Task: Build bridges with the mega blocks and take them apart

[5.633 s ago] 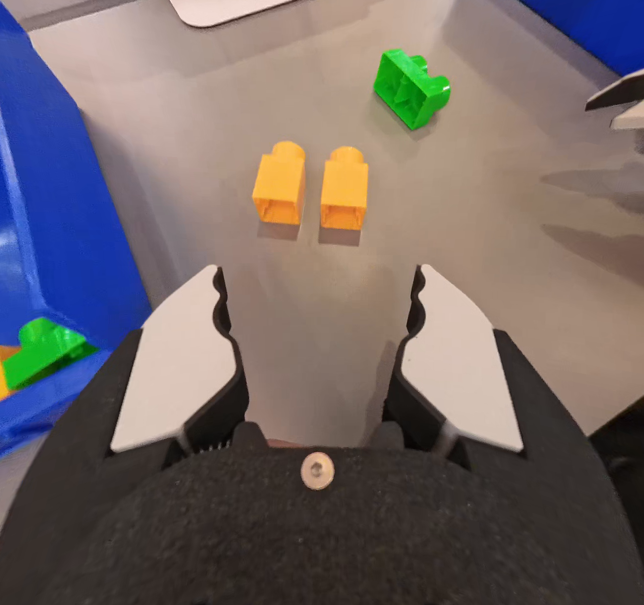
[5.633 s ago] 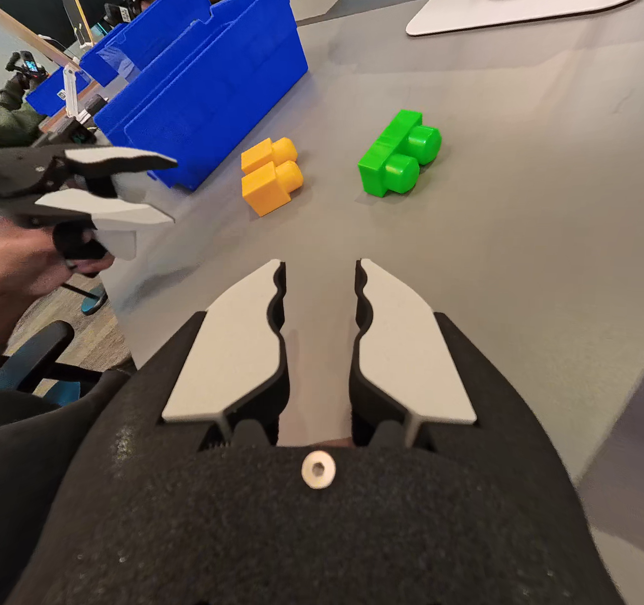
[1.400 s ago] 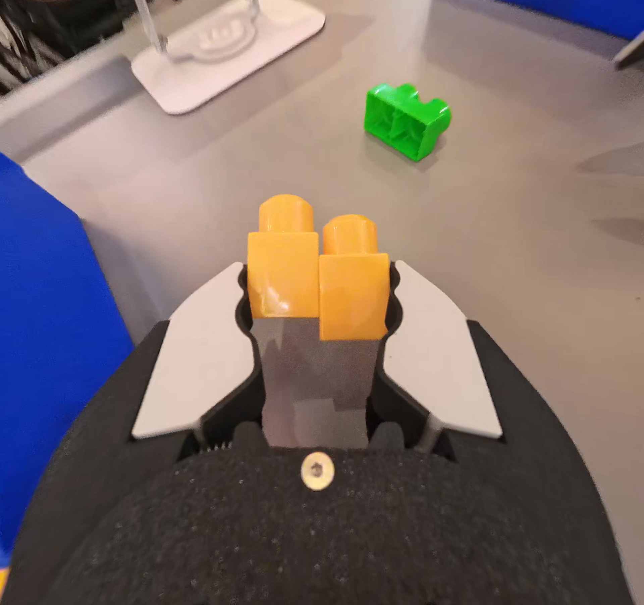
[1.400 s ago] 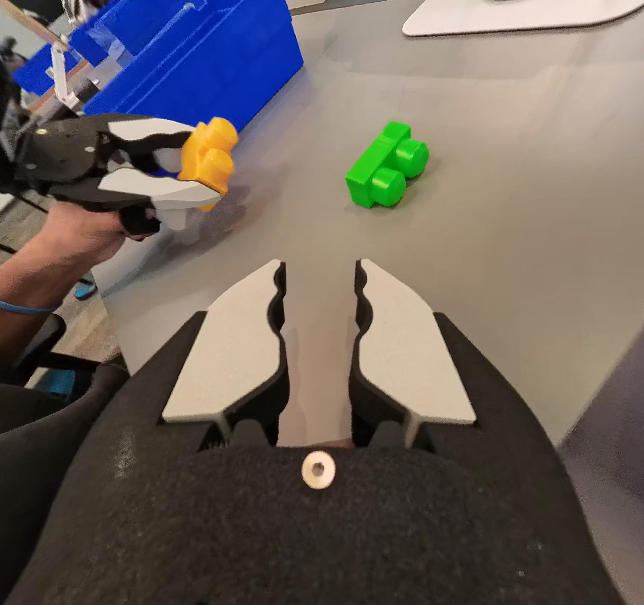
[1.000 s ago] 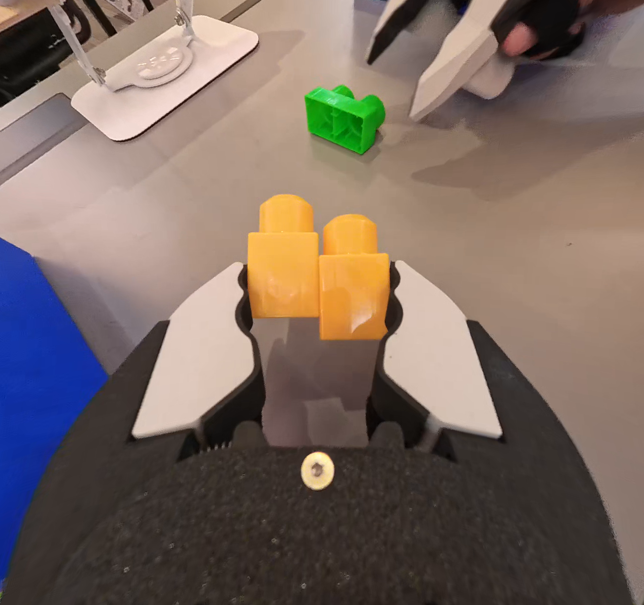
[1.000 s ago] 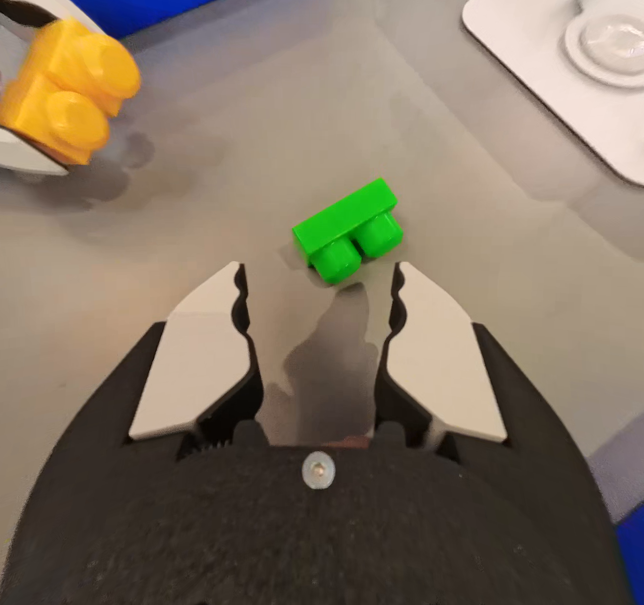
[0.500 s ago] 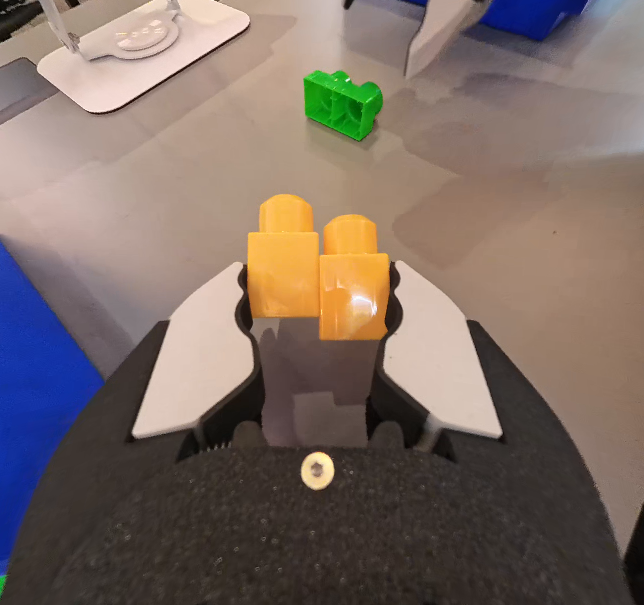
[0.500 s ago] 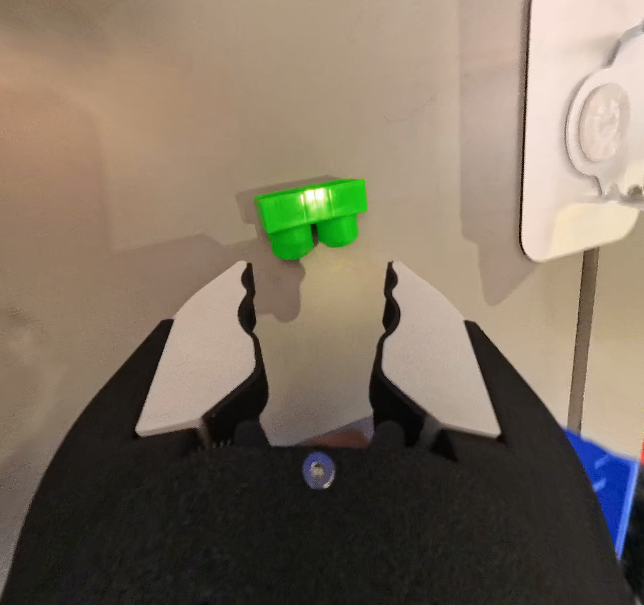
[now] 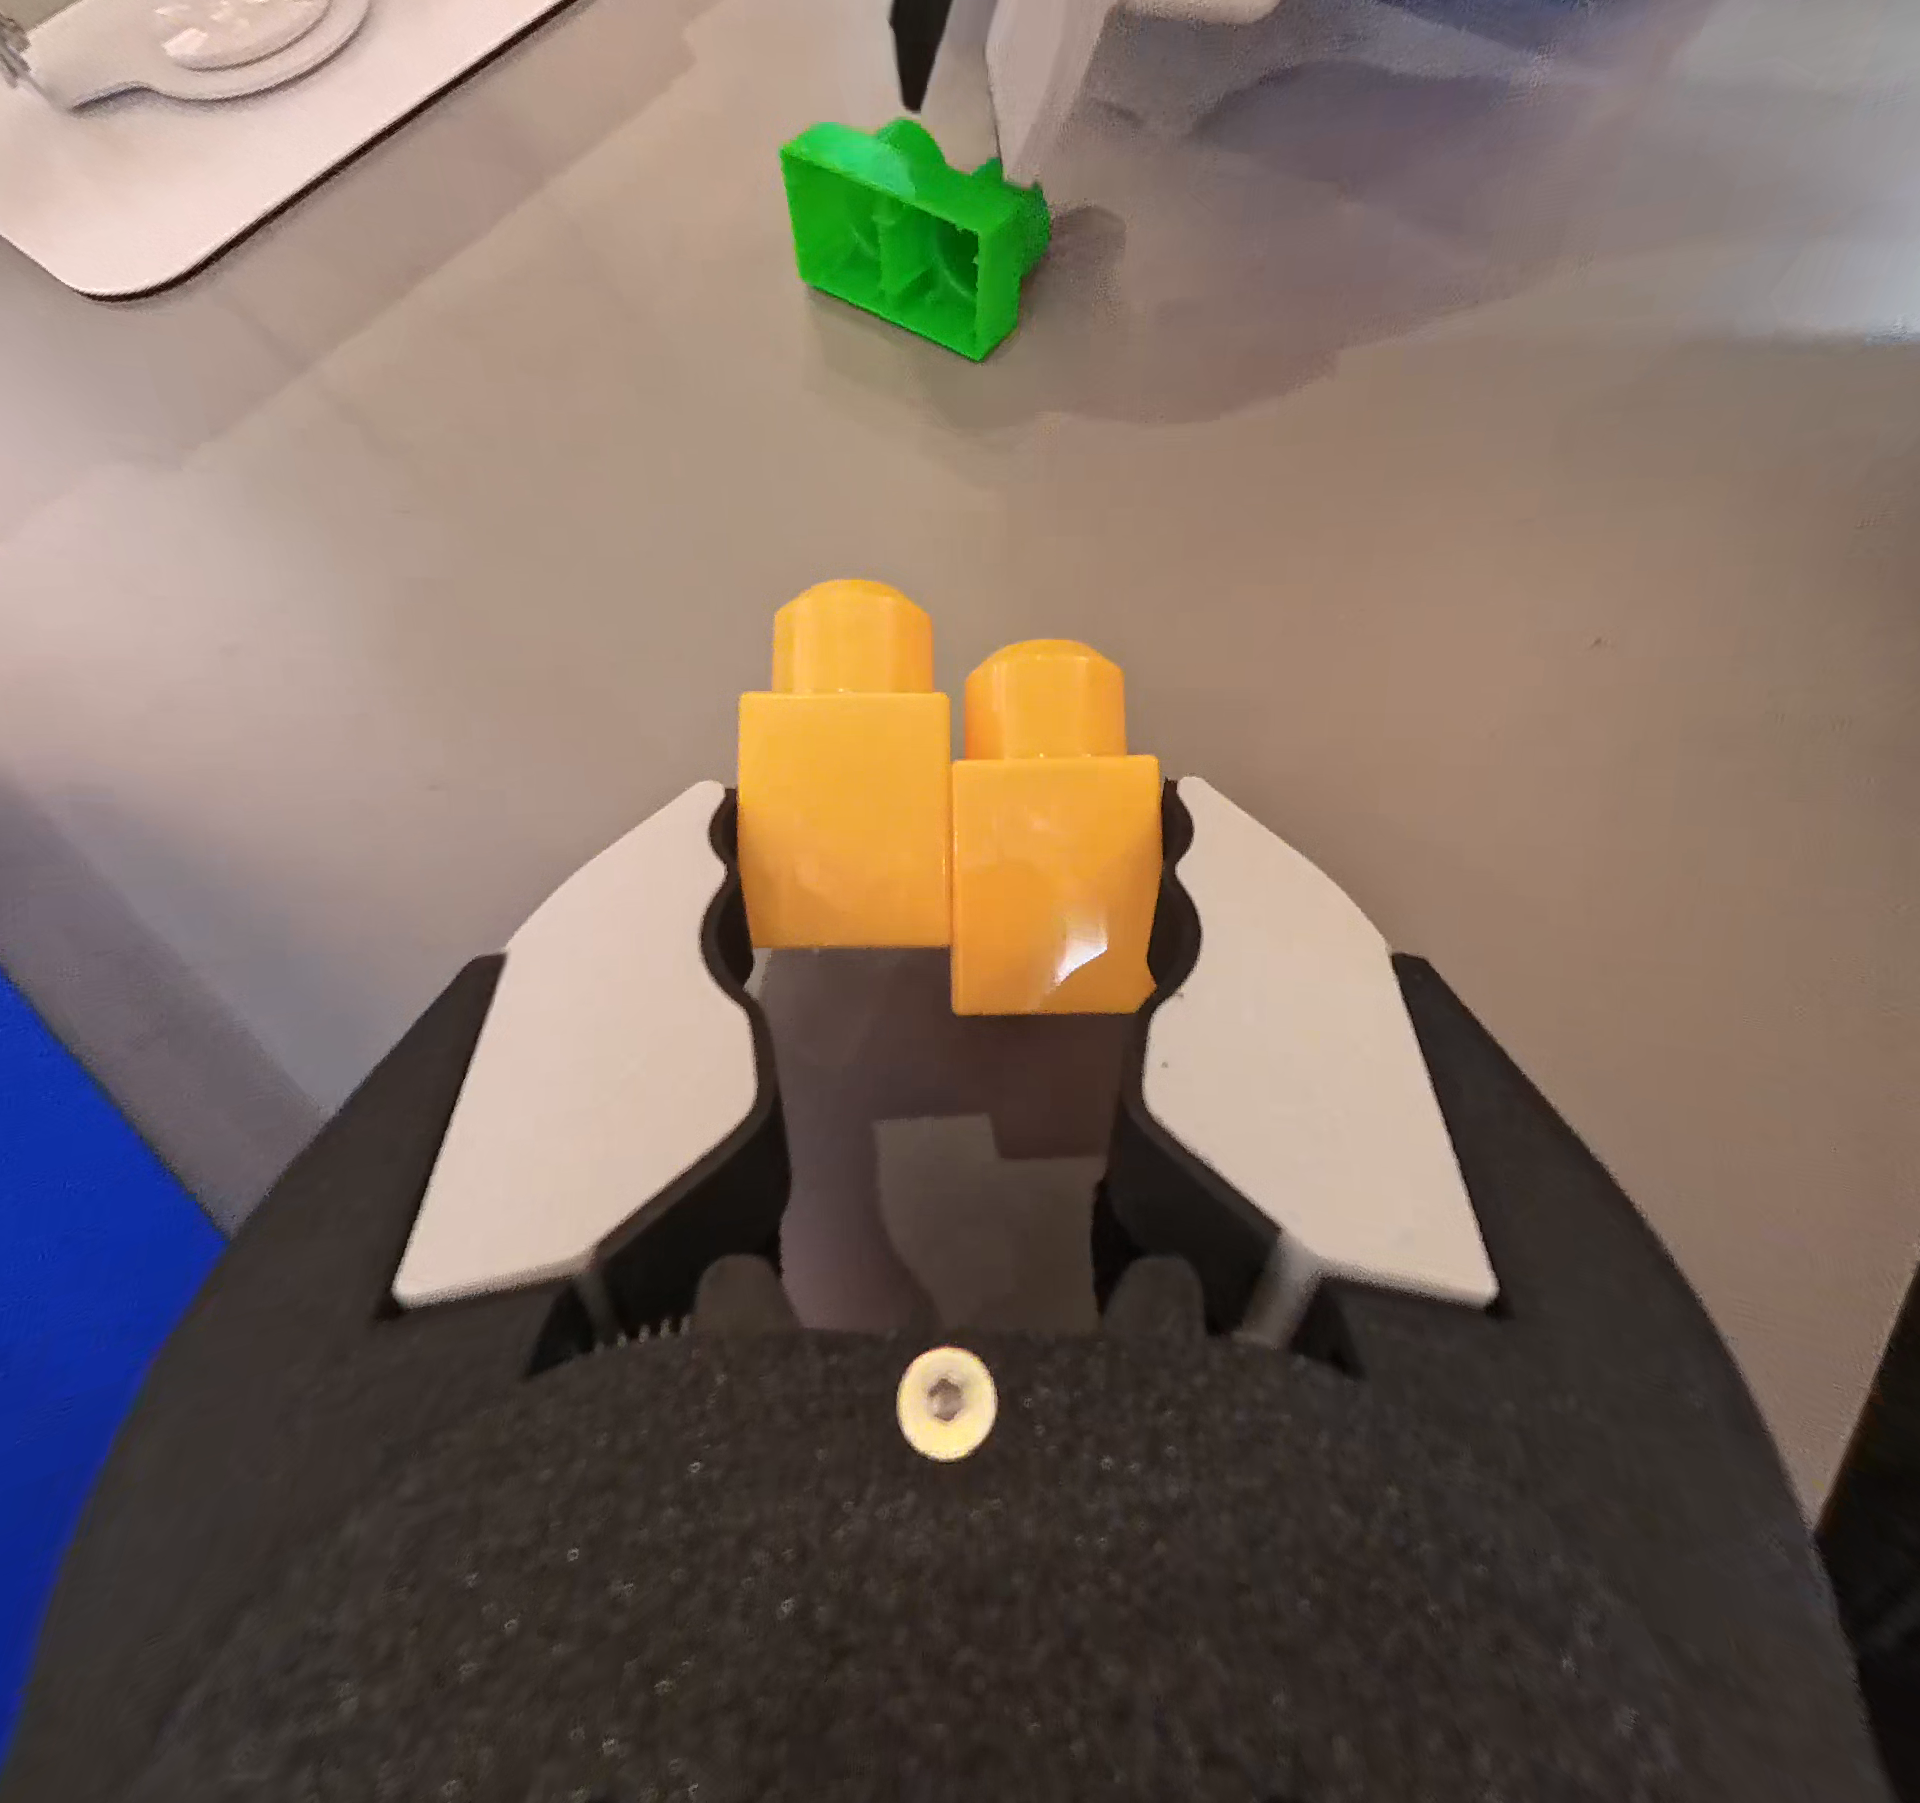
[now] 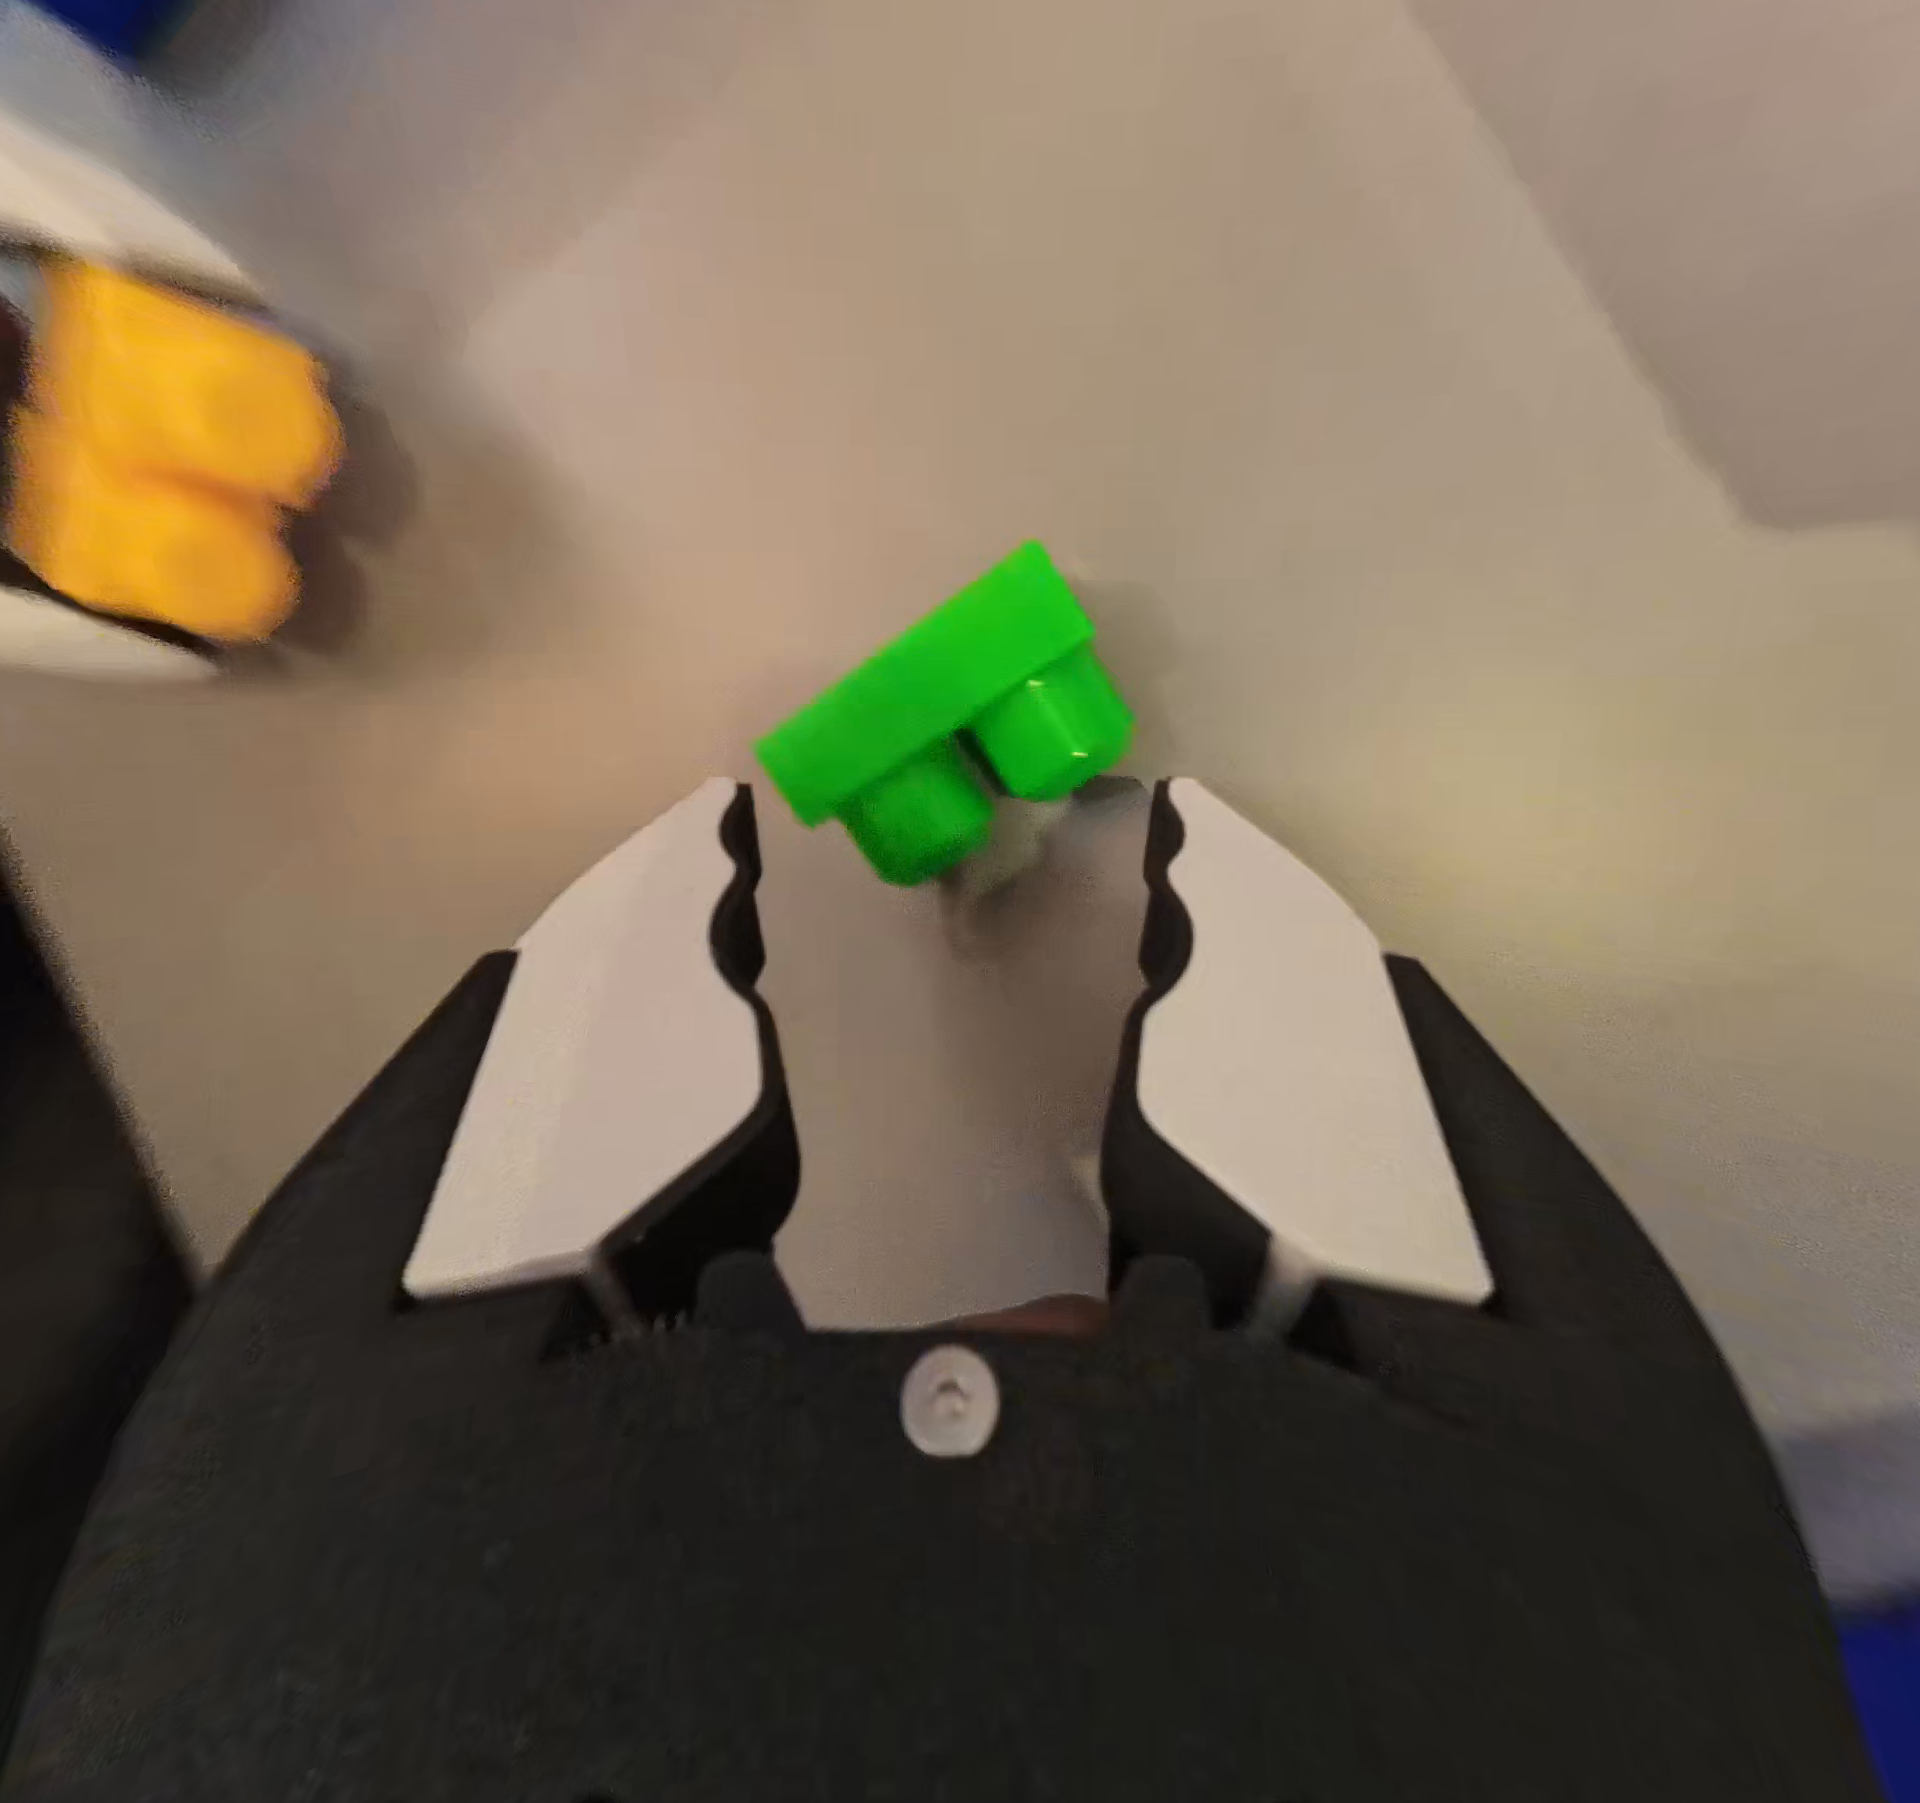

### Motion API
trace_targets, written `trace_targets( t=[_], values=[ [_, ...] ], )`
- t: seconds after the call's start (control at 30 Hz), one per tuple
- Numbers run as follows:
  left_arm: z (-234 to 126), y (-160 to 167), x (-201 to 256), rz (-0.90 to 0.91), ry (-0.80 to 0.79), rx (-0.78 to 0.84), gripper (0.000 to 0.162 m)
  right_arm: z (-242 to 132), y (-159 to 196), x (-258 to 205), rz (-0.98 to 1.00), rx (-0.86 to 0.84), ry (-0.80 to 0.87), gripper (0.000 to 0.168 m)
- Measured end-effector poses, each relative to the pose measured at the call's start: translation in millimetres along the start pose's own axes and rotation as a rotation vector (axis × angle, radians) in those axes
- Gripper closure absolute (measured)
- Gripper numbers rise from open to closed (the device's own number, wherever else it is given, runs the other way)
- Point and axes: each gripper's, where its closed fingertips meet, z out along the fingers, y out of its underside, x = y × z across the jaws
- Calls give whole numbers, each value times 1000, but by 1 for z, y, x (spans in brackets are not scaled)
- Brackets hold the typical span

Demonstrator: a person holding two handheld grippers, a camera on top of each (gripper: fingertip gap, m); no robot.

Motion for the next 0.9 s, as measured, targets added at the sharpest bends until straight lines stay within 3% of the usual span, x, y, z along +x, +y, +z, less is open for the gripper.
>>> trace_targets(
  t=[0.17, 0.37, 0.47, 0.6, 0.67, 0.77, 0.83, 0.9],
  values=[
    [3, 2, 9, -7, 36, -9, 87, -15, -15, -10, 501, 300, -202, 106],
    [5, 0, 20, -24, 94, 1, 87, 4, -4, -6, 723, 311, -291, 107],
    [4, 0, 22, -13, 98, -2, 87, 18, -6, -14, 737, 299, -335, 132],
    [2, 2, 23, 4, 96, -9, 87, 21, -16, -16, 679, 331, -306, 138],
    [1, 3, 21, 1, 88, -7, 87, 13, -27, -22, 636, 392, -334, 159],
    [1, 3, 17, -12, 73, -7, 87, 8, -25, -20, 508, 349, -173, 159],
    [1, 3, 15, -17, 69, -13, 87, 3, -26, -28, 492, 327, -200, 159],
    [1, 2, 15, -17, 70, -8, 87, -2, -21, -20, 418, 291, -99, 159]
  ],
)
